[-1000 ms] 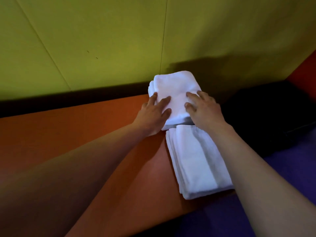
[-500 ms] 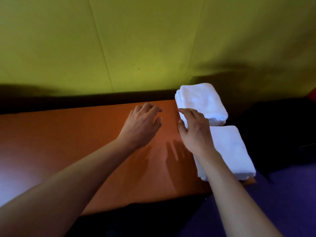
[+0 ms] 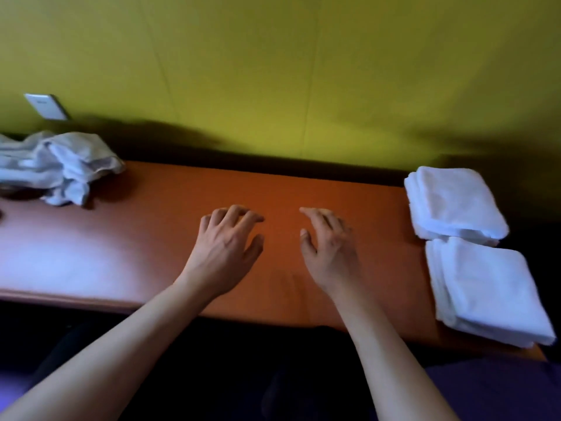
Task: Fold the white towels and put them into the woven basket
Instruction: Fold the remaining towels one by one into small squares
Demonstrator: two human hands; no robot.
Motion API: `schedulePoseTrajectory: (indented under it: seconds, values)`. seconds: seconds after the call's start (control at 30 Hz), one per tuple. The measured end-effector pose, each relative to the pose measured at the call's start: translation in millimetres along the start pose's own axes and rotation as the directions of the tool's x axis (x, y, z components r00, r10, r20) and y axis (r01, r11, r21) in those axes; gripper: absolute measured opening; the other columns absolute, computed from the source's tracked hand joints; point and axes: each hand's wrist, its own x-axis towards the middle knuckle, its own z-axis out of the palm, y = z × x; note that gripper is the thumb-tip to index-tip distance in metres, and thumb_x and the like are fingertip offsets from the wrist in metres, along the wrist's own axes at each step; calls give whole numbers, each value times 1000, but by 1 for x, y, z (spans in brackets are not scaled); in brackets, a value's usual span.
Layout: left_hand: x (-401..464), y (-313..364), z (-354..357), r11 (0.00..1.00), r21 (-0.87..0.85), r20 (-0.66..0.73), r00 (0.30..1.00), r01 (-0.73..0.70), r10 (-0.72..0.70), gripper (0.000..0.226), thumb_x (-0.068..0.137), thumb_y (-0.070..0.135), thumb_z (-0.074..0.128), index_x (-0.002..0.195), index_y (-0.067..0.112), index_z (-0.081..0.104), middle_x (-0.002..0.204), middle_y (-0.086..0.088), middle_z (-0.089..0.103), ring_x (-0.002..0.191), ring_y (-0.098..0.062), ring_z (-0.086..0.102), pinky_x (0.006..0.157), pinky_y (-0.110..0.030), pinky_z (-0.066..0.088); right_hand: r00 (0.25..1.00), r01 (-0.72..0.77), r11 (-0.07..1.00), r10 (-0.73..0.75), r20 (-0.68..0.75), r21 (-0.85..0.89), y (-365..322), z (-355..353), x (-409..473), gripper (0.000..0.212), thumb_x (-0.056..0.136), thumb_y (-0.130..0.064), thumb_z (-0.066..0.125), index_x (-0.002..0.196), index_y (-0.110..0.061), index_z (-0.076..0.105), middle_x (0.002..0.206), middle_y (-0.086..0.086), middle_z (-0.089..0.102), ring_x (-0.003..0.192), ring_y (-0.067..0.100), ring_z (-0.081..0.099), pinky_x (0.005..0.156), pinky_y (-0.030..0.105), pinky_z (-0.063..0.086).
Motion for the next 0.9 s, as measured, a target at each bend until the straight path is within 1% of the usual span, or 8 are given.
schedulePoseTrajectory:
  seconds: [0.23,0.33,0.47,0.6,0.73,0.83,0.9]
  values:
    - [-54,-100,-16,980,19,-69,978,198,-197,38,90,45,47,120,28,62,119,2,59,105,-30,54,89,-45,43,989,79,994,-87,116,70,-84,71,15,42,93,-31,51,134,-25,58,130,-1,58,120,22,53,100,43,43]
    - [-75,-142,-19,958,10,-66,956,286,-285,40,91,46,44,121,27,62,118,2,59,105,-31,54,91,-46,45,971,121,988,-137,197,92,-119,103,24,44,91,-32,49,133,-24,59,129,0,58,119,24,54,100,45,44]
    - [-93,-195,-19,929,14,-70,927,369,-367,41,91,47,42,121,27,61,119,3,60,107,-30,55,91,-46,44,939,178,978,-203,279,111,-158,148,46,46,90,-32,48,134,-22,58,129,2,58,119,25,53,101,46,43]
    - [-94,-244,-16,907,26,-67,906,421,-419,44,90,48,39,121,26,61,120,2,60,108,-31,55,91,-45,43,914,212,972,-233,333,98,-189,191,71,47,88,-32,49,134,-22,58,128,4,59,118,27,54,100,43,42]
    - [-90,-286,-6,891,35,-102,889,453,-447,34,92,40,53,121,25,61,119,1,59,107,-31,55,92,-44,41,888,212,974,-225,402,78,-206,233,94,44,92,-29,53,136,-24,56,131,4,58,121,26,53,102,42,40]
    - [-85,-310,6,880,31,-98,878,473,-468,34,93,38,56,124,25,60,122,1,58,110,-30,54,94,-44,40,882,222,974,-221,416,47,-210,262,107,45,91,-28,55,136,-24,55,131,4,58,121,27,53,102,44,41]
    - [-74,-327,13,883,38,-91,881,469,-464,38,93,37,58,128,25,58,126,1,57,113,-31,54,95,-43,39,886,228,974,-209,414,2,-208,278,115,48,92,-28,57,139,-23,53,135,4,56,126,27,50,106,44,39]
